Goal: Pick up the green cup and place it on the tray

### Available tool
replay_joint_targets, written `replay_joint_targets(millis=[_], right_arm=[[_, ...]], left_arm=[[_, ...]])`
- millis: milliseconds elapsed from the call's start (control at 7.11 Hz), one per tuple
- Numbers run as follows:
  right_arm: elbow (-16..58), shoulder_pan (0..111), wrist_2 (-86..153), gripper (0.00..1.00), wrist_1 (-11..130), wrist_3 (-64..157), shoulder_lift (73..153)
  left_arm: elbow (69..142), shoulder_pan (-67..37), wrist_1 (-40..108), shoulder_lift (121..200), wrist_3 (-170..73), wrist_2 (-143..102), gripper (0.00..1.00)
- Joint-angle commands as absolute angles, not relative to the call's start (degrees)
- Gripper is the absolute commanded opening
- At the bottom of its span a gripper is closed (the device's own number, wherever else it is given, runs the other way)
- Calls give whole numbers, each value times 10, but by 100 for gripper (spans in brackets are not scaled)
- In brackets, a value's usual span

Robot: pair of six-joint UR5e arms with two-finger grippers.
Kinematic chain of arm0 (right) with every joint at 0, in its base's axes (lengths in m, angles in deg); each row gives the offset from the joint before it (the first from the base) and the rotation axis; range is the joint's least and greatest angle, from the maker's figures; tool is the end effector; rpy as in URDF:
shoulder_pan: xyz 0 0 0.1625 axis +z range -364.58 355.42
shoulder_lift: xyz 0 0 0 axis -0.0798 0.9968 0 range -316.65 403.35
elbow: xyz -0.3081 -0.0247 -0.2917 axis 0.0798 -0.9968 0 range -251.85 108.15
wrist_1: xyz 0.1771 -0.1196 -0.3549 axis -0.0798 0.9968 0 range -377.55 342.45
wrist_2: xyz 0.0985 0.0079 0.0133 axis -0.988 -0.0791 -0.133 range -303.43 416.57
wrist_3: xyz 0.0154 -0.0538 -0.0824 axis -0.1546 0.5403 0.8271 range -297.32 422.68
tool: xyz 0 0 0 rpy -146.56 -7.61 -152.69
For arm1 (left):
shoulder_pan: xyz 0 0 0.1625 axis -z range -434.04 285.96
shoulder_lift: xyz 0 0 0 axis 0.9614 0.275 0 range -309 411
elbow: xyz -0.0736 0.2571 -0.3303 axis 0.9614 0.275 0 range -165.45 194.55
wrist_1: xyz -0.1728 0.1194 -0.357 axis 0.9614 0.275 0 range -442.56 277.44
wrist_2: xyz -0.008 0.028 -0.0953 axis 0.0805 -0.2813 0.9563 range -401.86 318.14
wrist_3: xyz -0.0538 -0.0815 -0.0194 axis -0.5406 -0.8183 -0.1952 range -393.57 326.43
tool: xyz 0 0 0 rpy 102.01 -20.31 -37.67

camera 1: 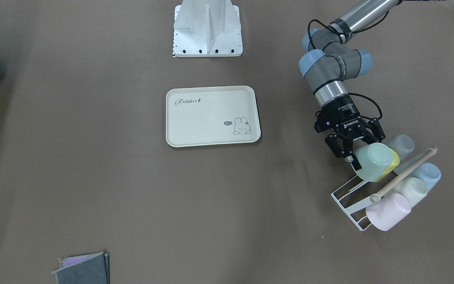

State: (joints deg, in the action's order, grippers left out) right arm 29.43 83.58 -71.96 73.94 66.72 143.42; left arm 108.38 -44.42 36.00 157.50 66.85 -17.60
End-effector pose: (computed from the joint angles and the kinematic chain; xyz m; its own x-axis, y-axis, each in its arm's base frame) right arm 0.0579 -0.4192 0.6510 0.7778 -0.0924 0.6217 0.0871 0.9954 0.0389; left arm 0.3976 -0.4838 0.3856 -0.7068 0.3165 0.6327 -0.6837 -0.0761 -0.7258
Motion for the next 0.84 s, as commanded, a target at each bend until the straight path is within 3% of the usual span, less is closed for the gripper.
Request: replay_joint_targets(millis=[0, 703], right_arm=[[294, 836, -717, 100, 739, 667, 1435], [294, 836, -722, 100, 739, 667, 1436]], left_arm=[[1117, -444, 360, 1571, 677, -176, 65], [1158, -451, 494, 1580, 677, -125, 64]])
